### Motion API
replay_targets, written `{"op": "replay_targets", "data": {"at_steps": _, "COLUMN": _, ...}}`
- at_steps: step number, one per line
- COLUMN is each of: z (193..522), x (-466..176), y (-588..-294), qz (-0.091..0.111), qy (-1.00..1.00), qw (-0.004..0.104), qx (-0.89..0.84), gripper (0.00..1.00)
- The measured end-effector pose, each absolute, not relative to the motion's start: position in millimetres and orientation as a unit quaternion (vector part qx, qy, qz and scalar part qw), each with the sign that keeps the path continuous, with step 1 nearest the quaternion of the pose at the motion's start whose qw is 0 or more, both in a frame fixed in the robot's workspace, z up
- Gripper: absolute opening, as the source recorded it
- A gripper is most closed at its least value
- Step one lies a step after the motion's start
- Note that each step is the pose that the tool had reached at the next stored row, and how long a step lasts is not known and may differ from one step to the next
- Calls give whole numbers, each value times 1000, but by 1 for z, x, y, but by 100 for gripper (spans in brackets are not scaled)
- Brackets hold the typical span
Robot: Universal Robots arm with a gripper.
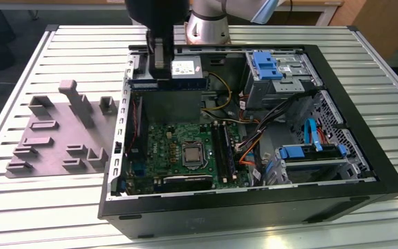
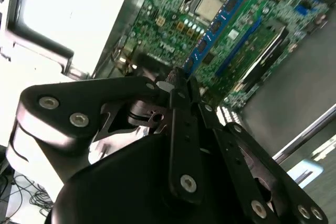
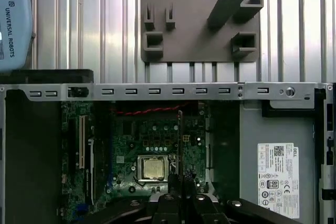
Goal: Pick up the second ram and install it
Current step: 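Pick up the second ram and move it above second insertion slot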
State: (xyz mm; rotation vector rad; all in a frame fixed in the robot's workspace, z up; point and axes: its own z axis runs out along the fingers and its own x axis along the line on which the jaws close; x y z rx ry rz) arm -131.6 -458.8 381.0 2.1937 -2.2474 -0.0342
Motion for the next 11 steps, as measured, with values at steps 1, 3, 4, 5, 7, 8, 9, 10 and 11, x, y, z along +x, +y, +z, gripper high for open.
{"op": "replay_targets", "data": {"at_steps": 1, "z": 381, "x": -128, "y": -459, "qz": -11, "qy": -716, "qw": 0, "qx": 698, "gripper": 14}}
{"op": "replay_targets", "data": {"at_steps": 3, "z": 381, "x": -121, "y": -459, "qz": -11, "qy": -716, "qw": 0, "qx": 698, "gripper": 14}}
{"op": "replay_targets", "data": {"at_steps": 4, "z": 381, "x": -116, "y": -459, "qz": -11, "qy": -716, "qw": 0, "qx": 698, "gripper": 14}}
{"op": "replay_targets", "data": {"at_steps": 5, "z": 381, "x": -113, "y": -459, "qz": -11, "qy": -716, "qw": 0, "qx": 698, "gripper": 14}}
{"op": "replay_targets", "data": {"at_steps": 7, "z": 381, "x": -106, "y": -459, "qz": -11, "qy": -716, "qw": 0, "qx": 698, "gripper": 14}}
{"op": "replay_targets", "data": {"at_steps": 8, "z": 381, "x": -102, "y": -459, "qz": -11, "qy": -716, "qw": 0, "qx": 698, "gripper": 14}}
{"op": "replay_targets", "data": {"at_steps": 9, "z": 380, "x": -98, "y": -459, "qz": -11, "qy": -716, "qw": 0, "qx": 698, "gripper": 14}}
{"op": "replay_targets", "data": {"at_steps": 10, "z": 380, "x": -95, "y": -459, "qz": -11, "qy": -716, "qw": 0, "qx": 698, "gripper": 14}}
{"op": "replay_targets", "data": {"at_steps": 11, "z": 380, "x": -91, "y": -459, "qz": -11, "qy": -716, "qw": 0, "qx": 698, "gripper": 14}}
